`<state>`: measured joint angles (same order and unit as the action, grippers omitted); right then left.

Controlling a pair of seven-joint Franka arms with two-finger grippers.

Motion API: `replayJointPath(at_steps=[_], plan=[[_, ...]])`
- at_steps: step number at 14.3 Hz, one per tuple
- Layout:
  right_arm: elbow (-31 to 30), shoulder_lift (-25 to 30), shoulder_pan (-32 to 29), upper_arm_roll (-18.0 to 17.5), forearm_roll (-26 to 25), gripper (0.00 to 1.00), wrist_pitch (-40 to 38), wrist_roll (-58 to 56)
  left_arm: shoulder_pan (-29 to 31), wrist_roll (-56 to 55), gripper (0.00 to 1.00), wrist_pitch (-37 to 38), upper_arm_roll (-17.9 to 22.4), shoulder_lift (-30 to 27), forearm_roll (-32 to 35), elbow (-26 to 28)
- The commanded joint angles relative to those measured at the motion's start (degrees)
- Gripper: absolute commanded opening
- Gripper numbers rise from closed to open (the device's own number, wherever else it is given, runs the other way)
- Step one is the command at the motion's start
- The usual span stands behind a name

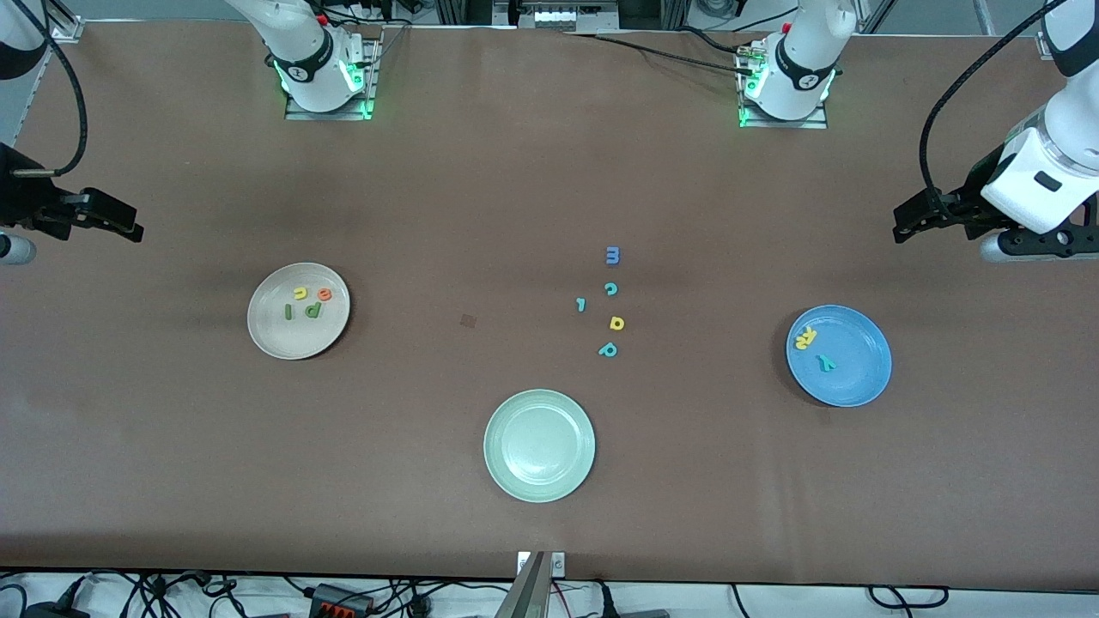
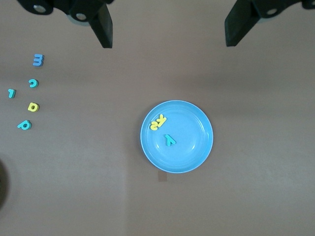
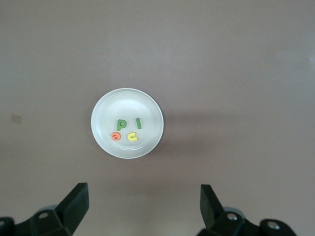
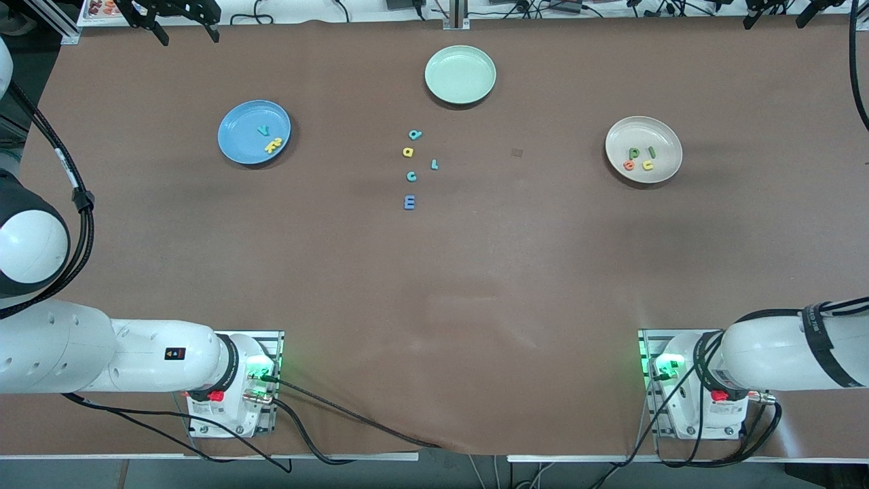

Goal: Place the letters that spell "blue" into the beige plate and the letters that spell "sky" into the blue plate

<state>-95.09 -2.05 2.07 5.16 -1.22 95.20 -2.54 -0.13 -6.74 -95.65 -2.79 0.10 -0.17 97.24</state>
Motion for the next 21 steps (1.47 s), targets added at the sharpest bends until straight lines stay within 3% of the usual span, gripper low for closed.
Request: replayJointPath(at_steps=[1,3,7,21], plan=[[-10.5,7.6,-0.8,-1.1,-1.2,1.0,5.1,0.4,0.8,0.9,1.0,1.4,-0.1,0.8,-0.6,-1.6],[-13.1,9.4,-0.8,-1.1,-1.2,1.0,4.8,0.3,1.3,0.9,1.0,1.4,-0.1,0.9,-0.6,-1.6],[-8.2,7.4,-0.9,-1.1,-1.0,1.0,2.6,0.0,1.2,0.9,1.0,1.4,-0.1,0.9,-0.6,-1.7],[-8.3,7.6,-0.7,-1.2,-1.2,1.0,1.6,-0.2,3.0,2.0,1.0,2.1,-0.3,2.2,-0.7,-2.3]])
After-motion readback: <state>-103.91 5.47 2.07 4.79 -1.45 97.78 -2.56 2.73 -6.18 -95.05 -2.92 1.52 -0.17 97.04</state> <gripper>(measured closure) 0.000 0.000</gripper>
